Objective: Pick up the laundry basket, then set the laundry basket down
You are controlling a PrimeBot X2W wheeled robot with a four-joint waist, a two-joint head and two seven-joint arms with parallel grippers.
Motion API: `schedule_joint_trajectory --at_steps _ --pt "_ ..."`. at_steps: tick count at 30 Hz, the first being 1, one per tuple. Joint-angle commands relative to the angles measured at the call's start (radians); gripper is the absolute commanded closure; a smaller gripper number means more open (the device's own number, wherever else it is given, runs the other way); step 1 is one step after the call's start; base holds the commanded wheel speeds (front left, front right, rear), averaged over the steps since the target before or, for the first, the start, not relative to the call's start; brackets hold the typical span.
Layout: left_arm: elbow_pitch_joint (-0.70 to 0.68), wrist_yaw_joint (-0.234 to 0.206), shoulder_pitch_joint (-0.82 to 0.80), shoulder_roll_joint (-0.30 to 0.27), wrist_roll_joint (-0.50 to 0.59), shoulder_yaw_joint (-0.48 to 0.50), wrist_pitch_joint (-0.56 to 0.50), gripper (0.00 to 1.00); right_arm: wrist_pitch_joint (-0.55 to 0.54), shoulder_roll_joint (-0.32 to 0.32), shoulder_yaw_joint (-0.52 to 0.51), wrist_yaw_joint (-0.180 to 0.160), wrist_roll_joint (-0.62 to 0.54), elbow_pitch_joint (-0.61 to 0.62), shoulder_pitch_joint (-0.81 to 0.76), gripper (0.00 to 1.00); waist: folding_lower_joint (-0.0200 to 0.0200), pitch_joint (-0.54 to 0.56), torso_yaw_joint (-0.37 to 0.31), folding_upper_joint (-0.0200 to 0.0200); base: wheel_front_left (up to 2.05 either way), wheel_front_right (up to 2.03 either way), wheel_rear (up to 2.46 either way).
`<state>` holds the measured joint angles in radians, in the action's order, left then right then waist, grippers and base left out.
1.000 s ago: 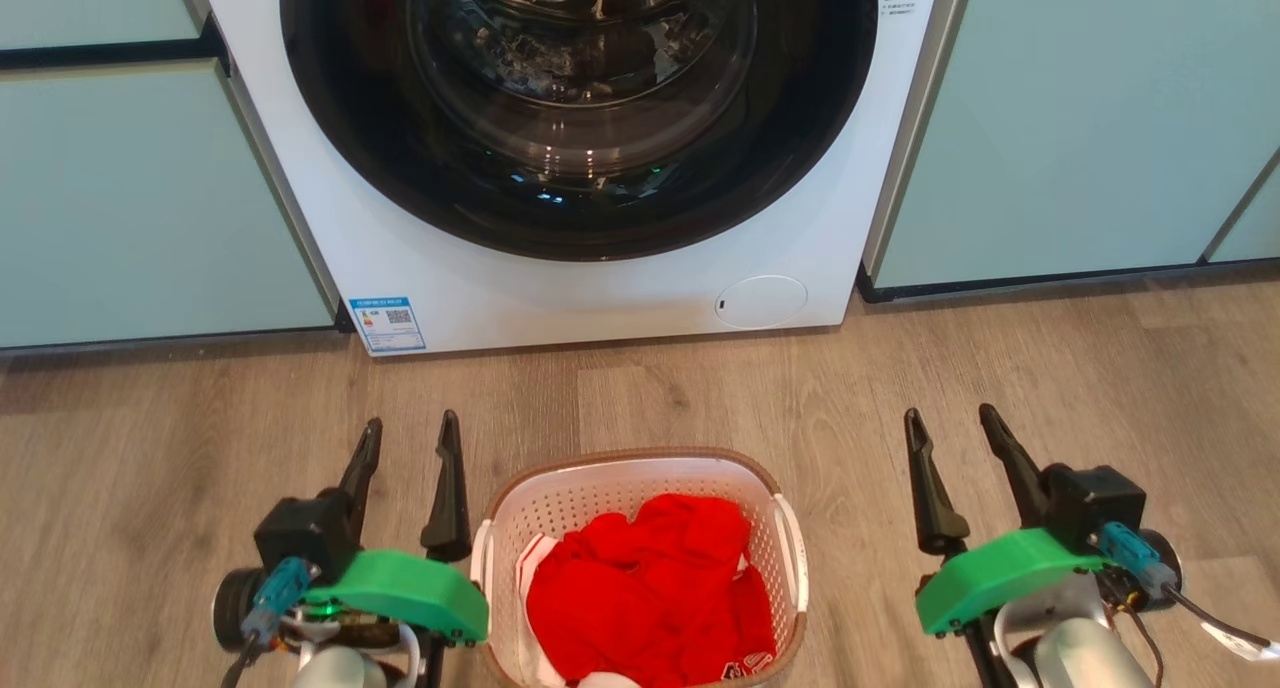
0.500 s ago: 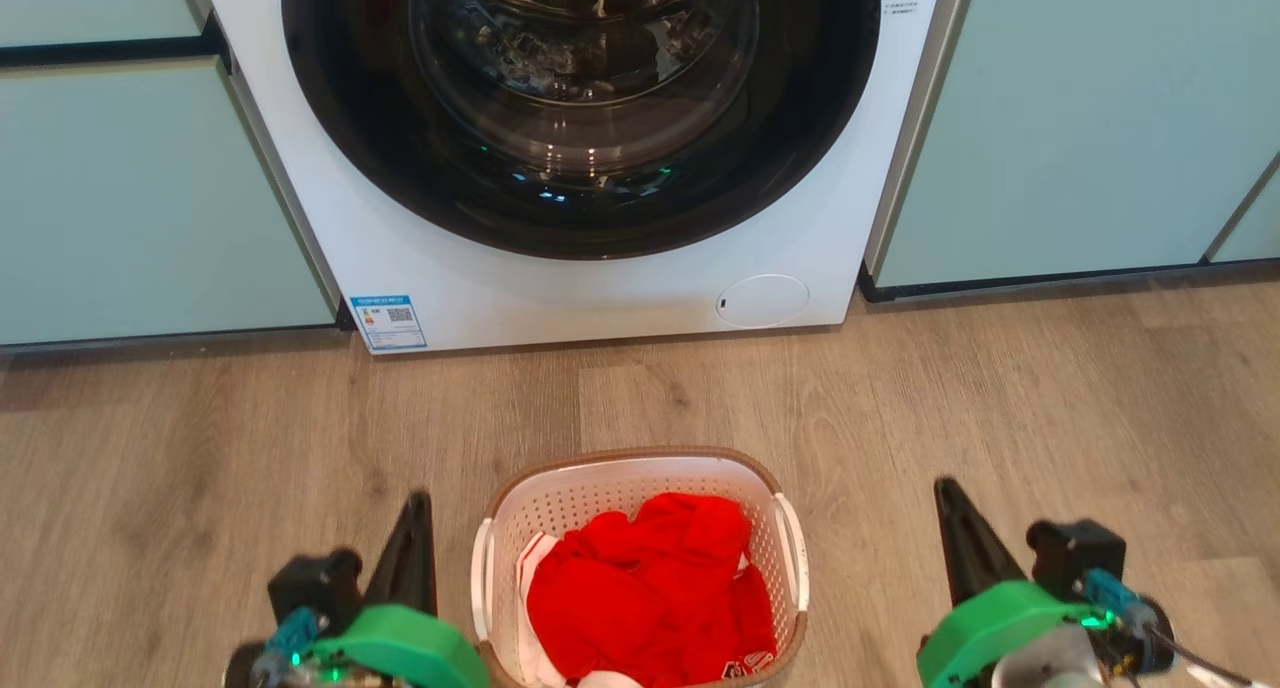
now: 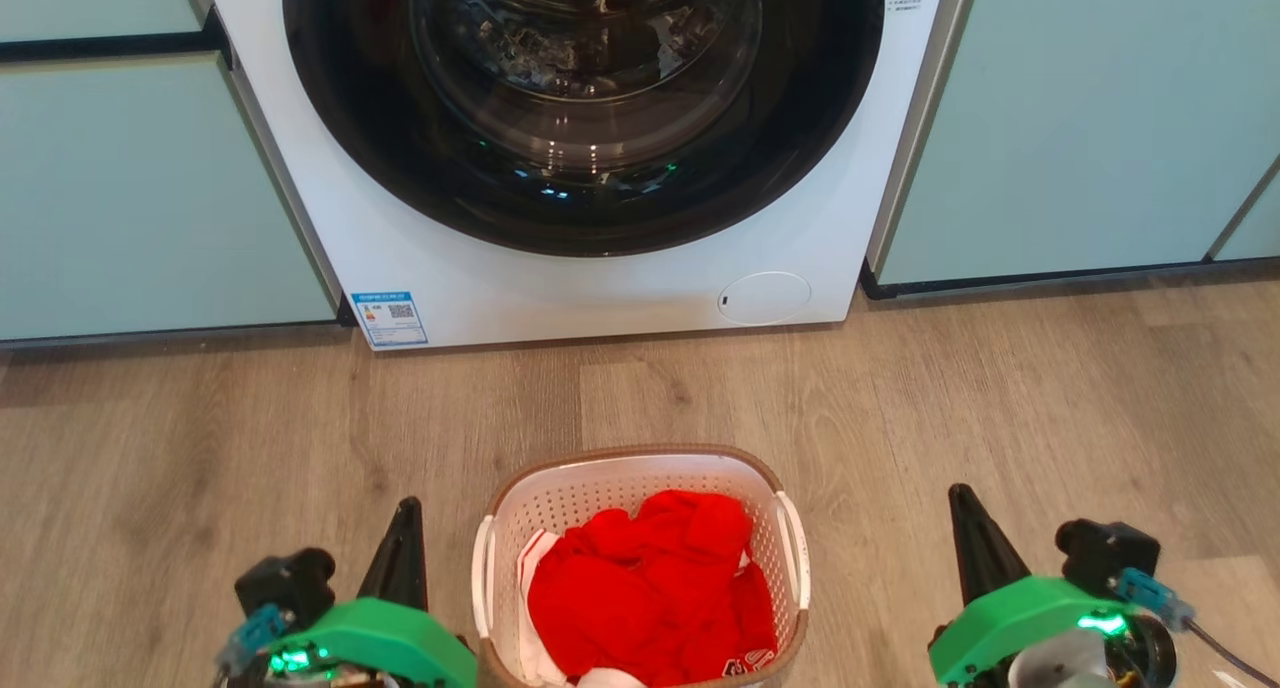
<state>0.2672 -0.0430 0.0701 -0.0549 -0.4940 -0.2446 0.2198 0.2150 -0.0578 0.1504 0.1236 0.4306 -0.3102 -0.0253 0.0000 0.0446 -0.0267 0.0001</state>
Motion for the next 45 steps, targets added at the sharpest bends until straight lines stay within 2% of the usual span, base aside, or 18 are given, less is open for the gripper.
schedule_joint_trajectory --at_steps 1,45 --pt "-0.032 0.006 -0.059 -0.006 -0.025 0.022 -0.003 1.00 -0.004 -0.008 -0.010 0.001 0.028 0.034 0.050 1.00 0.0000 -0.001 0.000 -0.0001 0.00 0.00 0.00" --pt "-0.029 0.076 -0.107 -0.016 -0.492 0.141 -0.124 1.00 -0.119 -0.019 -0.091 0.003 0.524 0.048 0.083 1.00 0.0000 -0.020 0.011 -0.0001 0.00 0.00 0.00"
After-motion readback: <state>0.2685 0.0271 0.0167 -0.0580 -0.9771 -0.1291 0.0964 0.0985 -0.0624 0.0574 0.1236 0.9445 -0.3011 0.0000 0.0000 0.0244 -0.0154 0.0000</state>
